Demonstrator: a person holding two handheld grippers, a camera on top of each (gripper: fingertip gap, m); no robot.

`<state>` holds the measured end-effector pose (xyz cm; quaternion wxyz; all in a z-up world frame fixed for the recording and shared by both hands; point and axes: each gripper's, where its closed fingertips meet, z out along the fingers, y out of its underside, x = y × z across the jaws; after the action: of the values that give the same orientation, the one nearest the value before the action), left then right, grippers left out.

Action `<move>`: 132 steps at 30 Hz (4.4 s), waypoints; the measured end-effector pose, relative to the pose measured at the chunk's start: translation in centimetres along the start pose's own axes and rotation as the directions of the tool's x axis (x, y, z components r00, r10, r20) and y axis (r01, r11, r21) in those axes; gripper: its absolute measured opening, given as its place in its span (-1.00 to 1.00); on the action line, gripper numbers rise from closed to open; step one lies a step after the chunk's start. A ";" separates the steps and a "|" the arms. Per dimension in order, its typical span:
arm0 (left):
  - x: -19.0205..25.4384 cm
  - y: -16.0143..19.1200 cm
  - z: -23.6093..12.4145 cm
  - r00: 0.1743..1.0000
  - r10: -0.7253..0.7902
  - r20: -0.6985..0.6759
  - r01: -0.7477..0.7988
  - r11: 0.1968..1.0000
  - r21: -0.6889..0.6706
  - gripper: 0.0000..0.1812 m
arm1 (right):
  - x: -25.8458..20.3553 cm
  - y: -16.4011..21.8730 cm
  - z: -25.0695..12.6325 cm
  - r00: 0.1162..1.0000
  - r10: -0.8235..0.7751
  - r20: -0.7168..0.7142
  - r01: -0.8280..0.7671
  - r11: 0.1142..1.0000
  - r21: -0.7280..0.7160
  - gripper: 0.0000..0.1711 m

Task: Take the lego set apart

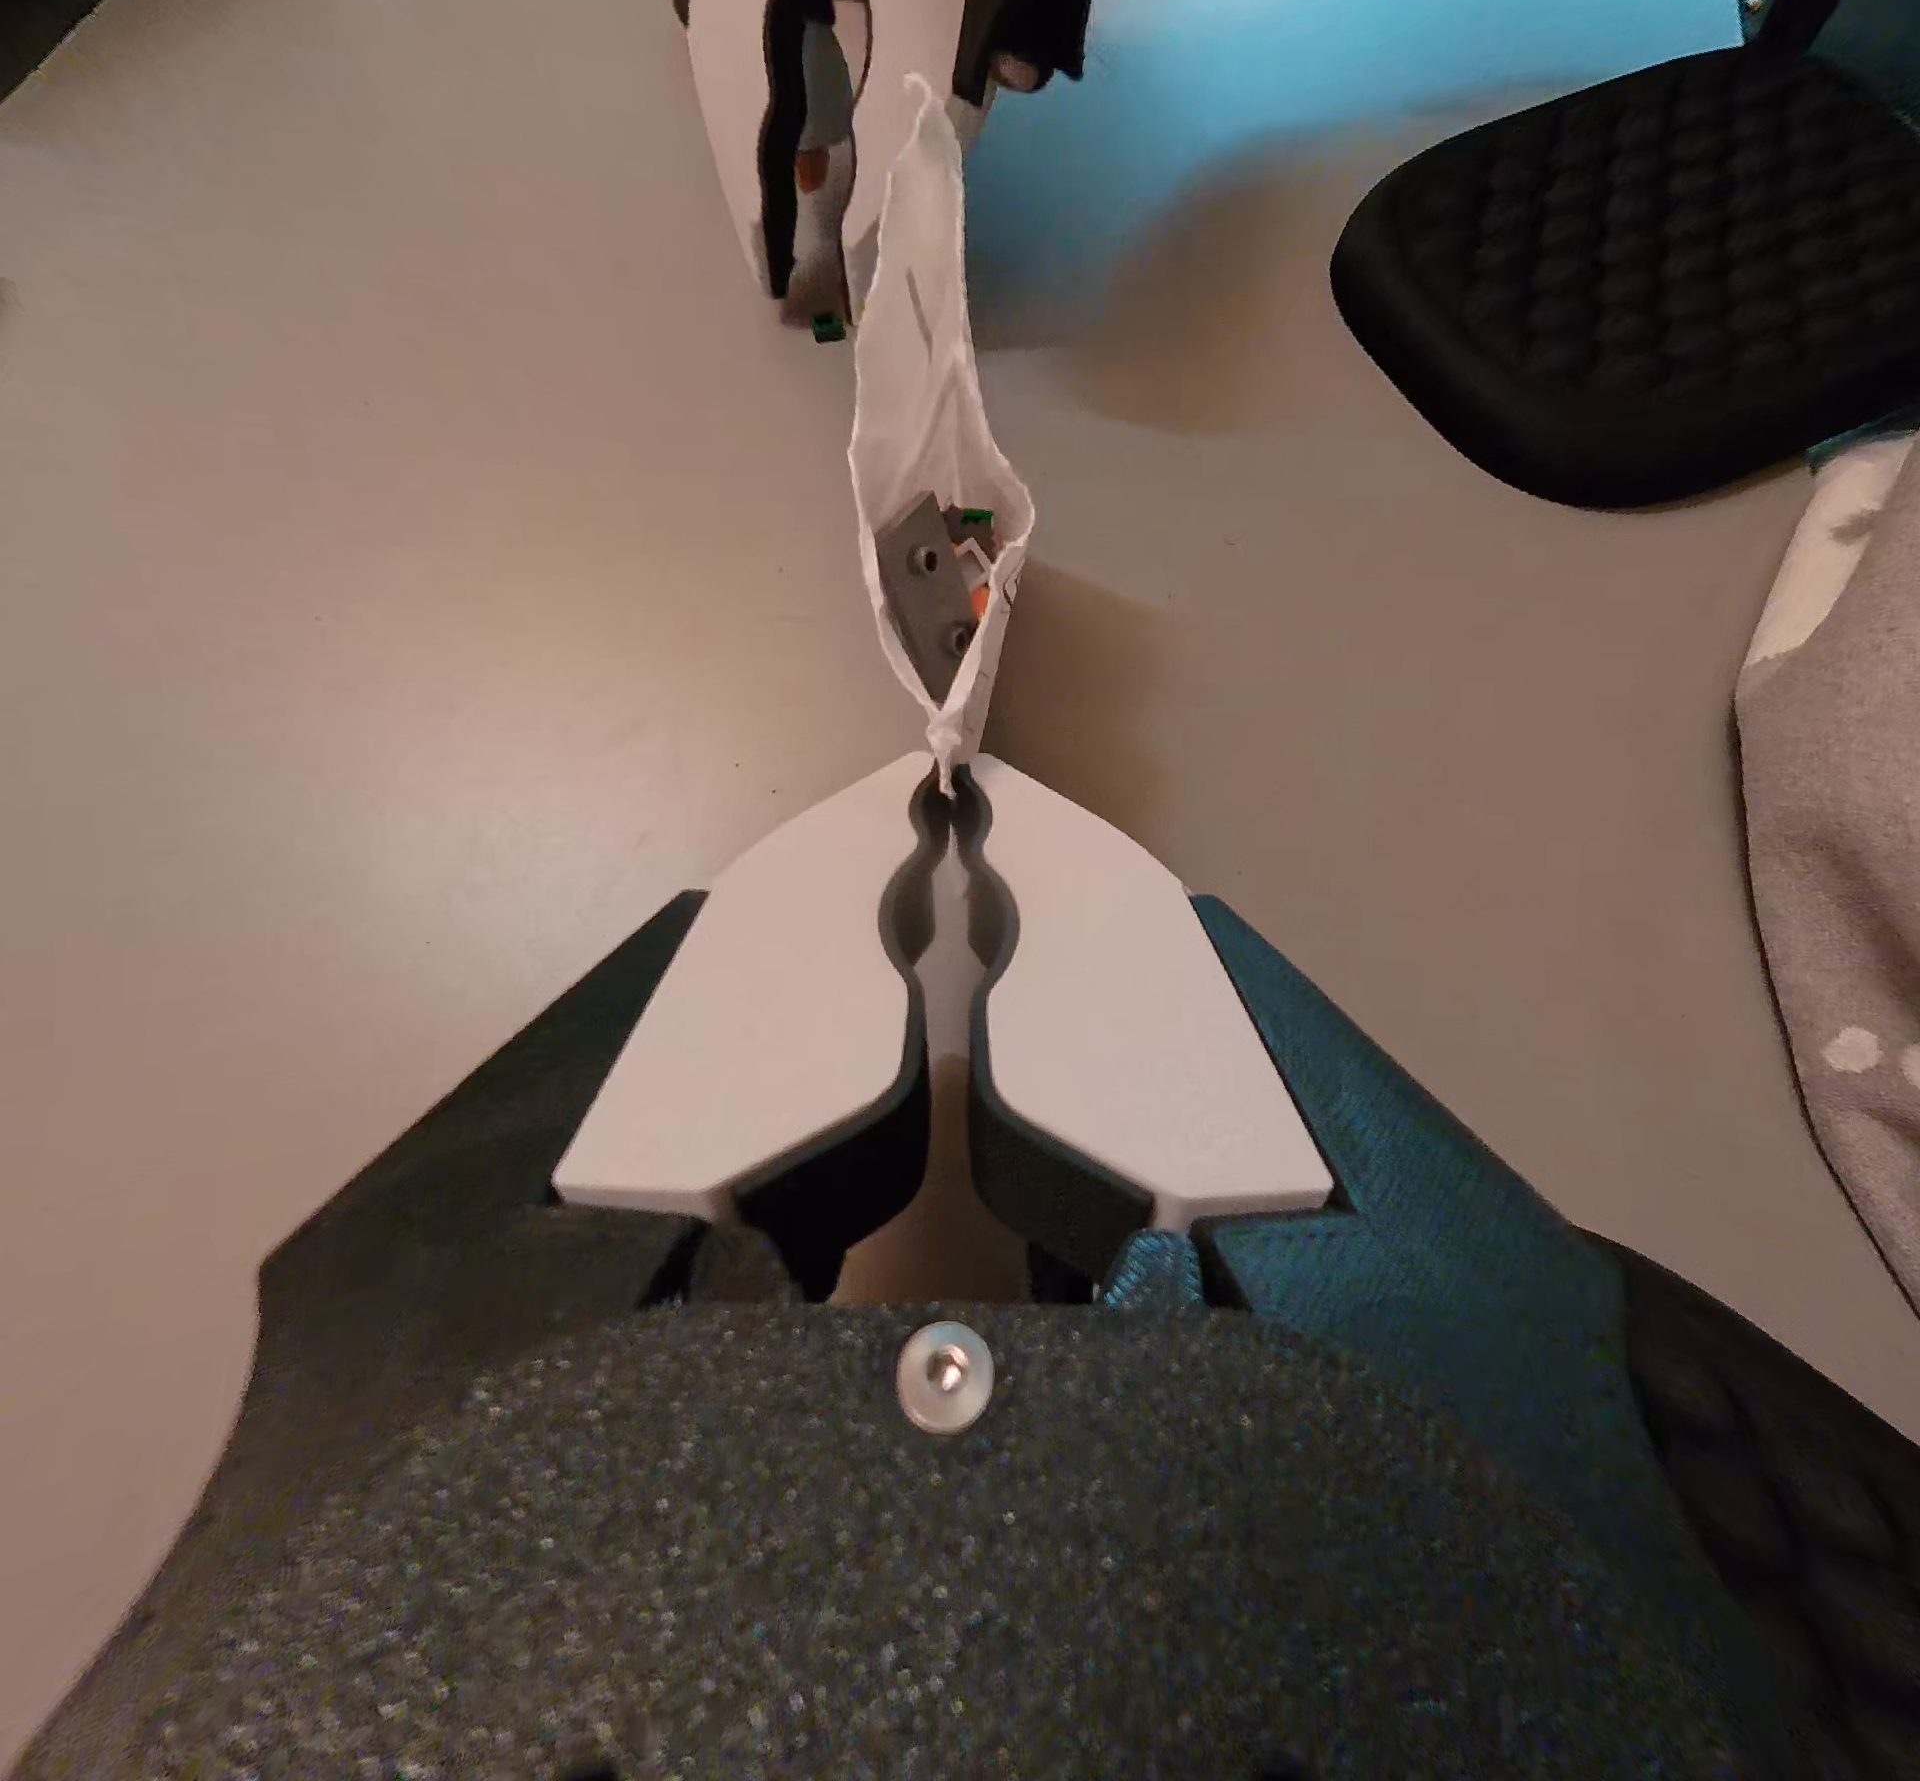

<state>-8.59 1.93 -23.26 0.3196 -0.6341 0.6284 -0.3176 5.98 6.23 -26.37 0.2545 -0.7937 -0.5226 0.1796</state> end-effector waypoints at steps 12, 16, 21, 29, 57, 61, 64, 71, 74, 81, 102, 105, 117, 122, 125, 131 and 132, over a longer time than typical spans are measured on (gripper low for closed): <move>0.0 -0.1 0.1 1.000 -0.004 -0.005 0.004 1.000 0.002 -1.00 | -2.0 -4.8 -1.8 0.995 -0.082 0.052 0.076 0.991 0.114 -0.89; 0.0 -0.1 0.1 1.000 -0.002 -0.005 0.002 1.000 0.002 -1.00 | -5.4 -10.7 -4.0 0.977 -0.191 0.095 0.160 0.951 0.264 -0.89; 0.0 -0.1 0.1 1.000 0.002 -0.002 -0.002 1.000 0.000 -1.00 | -8.1 -13.5 -3.1 0.943 -0.316 0.109 0.280 0.925 0.257 -0.88; -0.1 -0.1 0.2 1.000 0.001 -0.002 -0.001 1.000 0.000 -1.00 | -8.3 -12.6 -1.2 0.935 -0.330 0.134 0.301 0.933 0.196 -0.81; -0.1 0.0 0.3 1.000 0.007 -0.003 -0.007 1.000 -0.002 -1.00 | 2.7 0.9 -1.6 1.000 0.001 -0.017 -0.002 0.997 -0.072 -0.77; -0.1 0.0 0.3 1.000 0.008 -0.003 -0.008 1.000 -0.001 -1.00 | 2.8 1.7 -0.8 1.000 -0.006 -0.009 0.005 0.994 -0.112 -0.82; -0.1 0.0 0.3 1.000 0.003 -0.005 -0.003 1.000 0.001 -1.00 | 2.7 1.6 -0.7 1.000 -0.014 -0.005 0.014 0.994 -0.109 -0.92; -0.1 0.0 0.3 1.000 0.003 -0.004 -0.003 1.000 0.005 -1.00 | -0.9 -5.9 -2.6 0.991 -0.117 0.063 0.108 0.986 0.128 -0.92; -0.1 -0.1 0.3 1.000 0.000 -0.006 0.000 1.000 0.007 -1.00 | -4.4 -11.2 -4.2 0.970 -0.214 0.113 0.176 0.944 0.280 -0.92; 0.0 0.0 0.2 1.000 0.012 0.001 -0.012 1.000 0.001 -0.99 | -8.0 -12.7 -1.9 0.921 -0.356 0.162 0.319 0.924 0.213 -0.91; 0.0 -0.1 0.2 1.000 0.001 -0.003 -0.001 1.000 0.008 -1.00 | -7.9 -9.9 -3.7 0.911 -0.397 0.110 0.383 0.915 0.128 -0.74; -0.1 0.0 0.2 1.000 0.001 -0.002 -0.001 1.000 0.007 -0.99 | -7.1 -10.0 -4.9 0.925 -0.373 0.065 0.361 0.921 0.148 -0.73; 0.0 -0.1 0.3 1.000 0.001 -0.005 -0.001 1.000 0.008 -1.00 | -1.1 0.6 -2.2 0.997 -0.066 0.032 0.067 0.997 -0.036 -0.72; 0.0 -0.1 0.3 1.000 -0.002 -0.009 0.002 1.000 0.011 -1.00 | -0.7 1.7 -0.7 0.999 -0.026 0.019 0.027 0.997 -0.075 -0.73; 0.0 -0.1 0.3 1.000 -0.001 -0.010 0.001 1.000 0.011 -1.00 | -0.6 1.6 -0.6 1.000 -0.003 0.017 0.004 0.998 -0.056 -0.82; 0.0 -0.1 0.3 1.000 0.003 -0.008 -0.003 1.000 0.009 -1.00 | -1.1 0.9 -1.0 0.999 -0.024 0.030 0.025 0.999 -0.036 -0.83; 0.0 -0.1 0.3 1.000 0.002 -0.008 -0.002 1.000 0.009 -1.00 | -1.3 0.0 -1.4 0.999 -0.034 0.034 0.034 0.999 -0.008 -0.83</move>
<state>-8.32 1.92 -23.34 0.3204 -0.6307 0.6289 -0.3226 6.24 4.71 -25.24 0.2454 -0.7824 -0.5411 0.1866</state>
